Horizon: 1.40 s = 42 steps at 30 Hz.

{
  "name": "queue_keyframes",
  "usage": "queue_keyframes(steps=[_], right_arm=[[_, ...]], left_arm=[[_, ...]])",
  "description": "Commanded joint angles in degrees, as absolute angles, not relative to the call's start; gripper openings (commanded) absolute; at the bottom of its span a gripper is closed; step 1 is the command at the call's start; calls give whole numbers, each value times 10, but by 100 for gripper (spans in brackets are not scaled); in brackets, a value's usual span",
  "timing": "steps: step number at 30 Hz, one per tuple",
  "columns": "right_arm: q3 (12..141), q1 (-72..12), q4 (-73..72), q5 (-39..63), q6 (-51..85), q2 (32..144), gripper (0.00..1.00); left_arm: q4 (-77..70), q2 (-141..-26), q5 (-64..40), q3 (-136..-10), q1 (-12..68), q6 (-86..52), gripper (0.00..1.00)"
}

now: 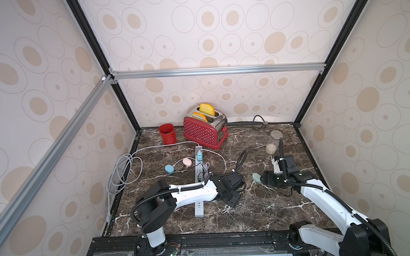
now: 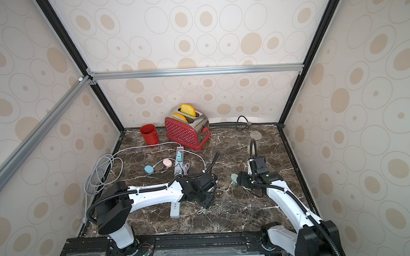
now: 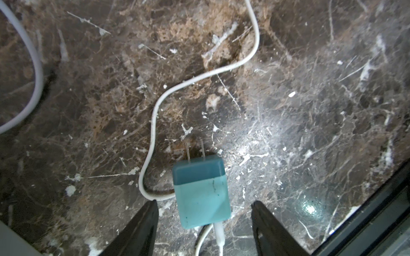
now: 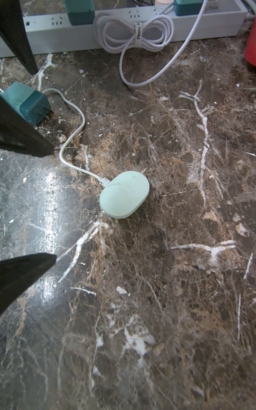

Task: Charge the bluetooth headset
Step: Place the bluetooth headset at the center of the board, then pick up the plug from the center of the board.

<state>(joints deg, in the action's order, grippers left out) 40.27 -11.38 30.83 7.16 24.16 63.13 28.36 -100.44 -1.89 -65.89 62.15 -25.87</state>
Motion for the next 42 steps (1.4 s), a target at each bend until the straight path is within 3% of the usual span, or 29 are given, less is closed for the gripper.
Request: queue_keyframes(steps=[1, 6, 11, 17, 20, 33, 42], right_arm=[[398, -107, 313, 82, 237, 620, 72], [399, -107, 313, 90, 241, 614, 72], [400, -106, 319, 96, 242, 606, 72], [405, -107, 326, 101, 232, 588, 71], [397, -106, 306, 137, 219, 574, 70], [306, -107, 116, 369, 214, 520, 63], [241, -187, -80, 364, 209, 463, 60]], left_arm=[[313, -1021, -19, -682, 628, -274, 68], [307, -1033, -15, -687, 628, -274, 67], [301, -1047, -24, -691, 628, -277, 58], [294, -1039, -20, -689, 627, -283, 27], [278, -1023, -29, -688, 614, -291, 19], [36, -859, -34, -601, 504, -409, 15], [-58, -850, 2, -592, 487, -525, 12]])
